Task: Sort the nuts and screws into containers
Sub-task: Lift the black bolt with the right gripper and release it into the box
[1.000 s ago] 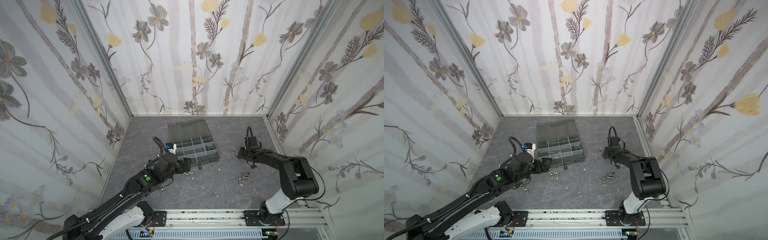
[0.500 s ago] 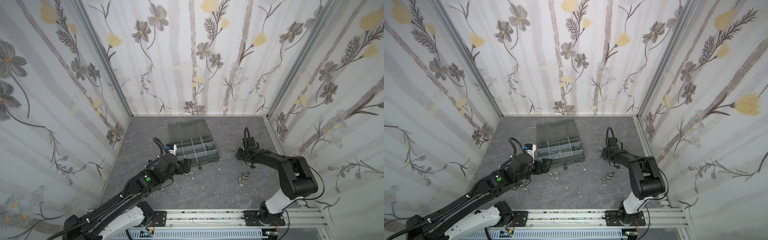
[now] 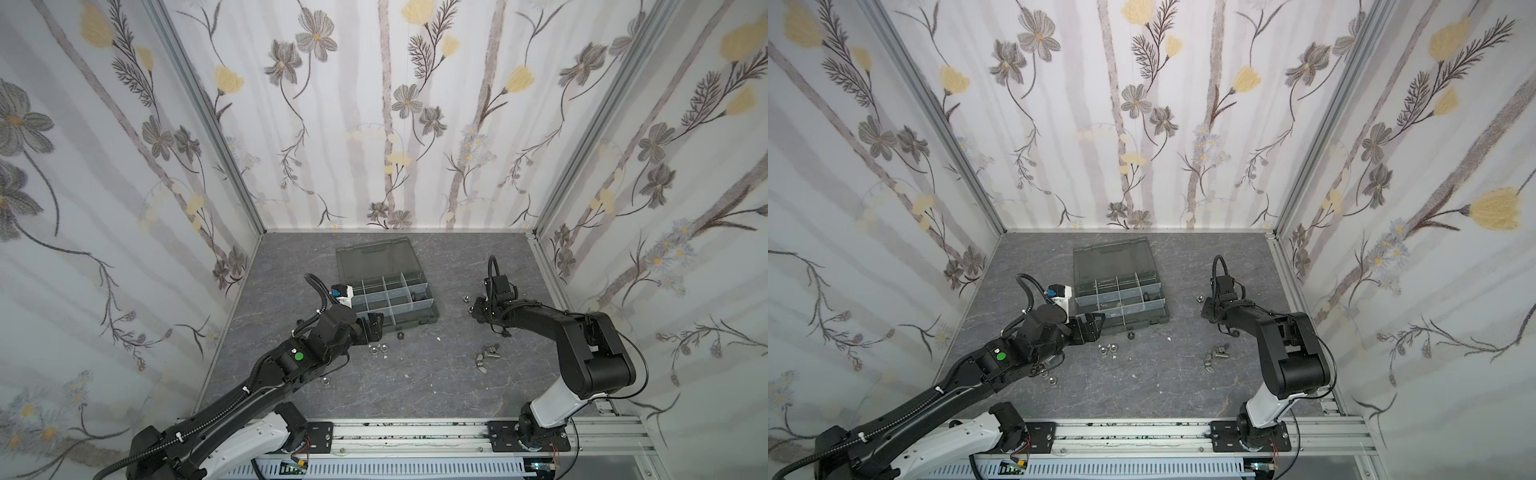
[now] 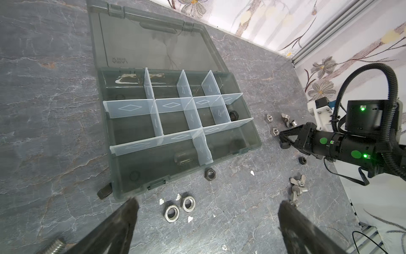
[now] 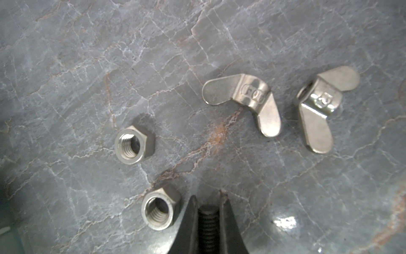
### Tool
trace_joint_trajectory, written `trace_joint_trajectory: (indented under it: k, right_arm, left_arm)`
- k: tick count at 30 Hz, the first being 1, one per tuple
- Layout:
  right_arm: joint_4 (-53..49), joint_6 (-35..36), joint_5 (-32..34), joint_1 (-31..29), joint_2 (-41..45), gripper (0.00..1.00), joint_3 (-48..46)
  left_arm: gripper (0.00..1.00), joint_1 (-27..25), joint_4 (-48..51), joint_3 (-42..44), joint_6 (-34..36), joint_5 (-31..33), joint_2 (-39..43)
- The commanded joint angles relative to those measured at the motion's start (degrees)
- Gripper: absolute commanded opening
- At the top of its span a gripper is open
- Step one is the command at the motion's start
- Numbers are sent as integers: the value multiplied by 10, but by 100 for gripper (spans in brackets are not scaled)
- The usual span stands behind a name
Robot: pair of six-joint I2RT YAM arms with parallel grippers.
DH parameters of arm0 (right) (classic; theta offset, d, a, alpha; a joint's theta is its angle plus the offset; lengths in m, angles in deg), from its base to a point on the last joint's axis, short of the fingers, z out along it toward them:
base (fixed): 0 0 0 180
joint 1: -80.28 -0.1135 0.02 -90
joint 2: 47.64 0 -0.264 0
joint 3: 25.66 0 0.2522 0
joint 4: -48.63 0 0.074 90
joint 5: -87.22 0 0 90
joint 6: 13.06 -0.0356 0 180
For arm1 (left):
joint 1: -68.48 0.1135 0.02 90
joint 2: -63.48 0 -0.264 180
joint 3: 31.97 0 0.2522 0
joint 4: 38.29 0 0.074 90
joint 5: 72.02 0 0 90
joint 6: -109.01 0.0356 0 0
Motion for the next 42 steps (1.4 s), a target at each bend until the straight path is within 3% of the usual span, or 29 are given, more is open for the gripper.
trace_joint_trajectory:
  k: [1,11,19,31,42]
  right_arm:
    - [-7,8,-3,0,15,6,-3]
    - [-21,15,-36,-9,56,3,36]
    - [-23,22,-58,-66,68,3,91]
    - [-23,13,-83,-159,-27,2,214]
    - [-19,1,-97,-206,-119,2,298]
  left_arm:
    - [100,0,-27,-7,-12,15,-4]
    - [100,0,-49,18,-22,32,-4]
    - [100,0,-50,67,-42,49,29]
    - [100,0,-9,124,-90,46,120]
    - [100,1,45,129,-100,55,156]
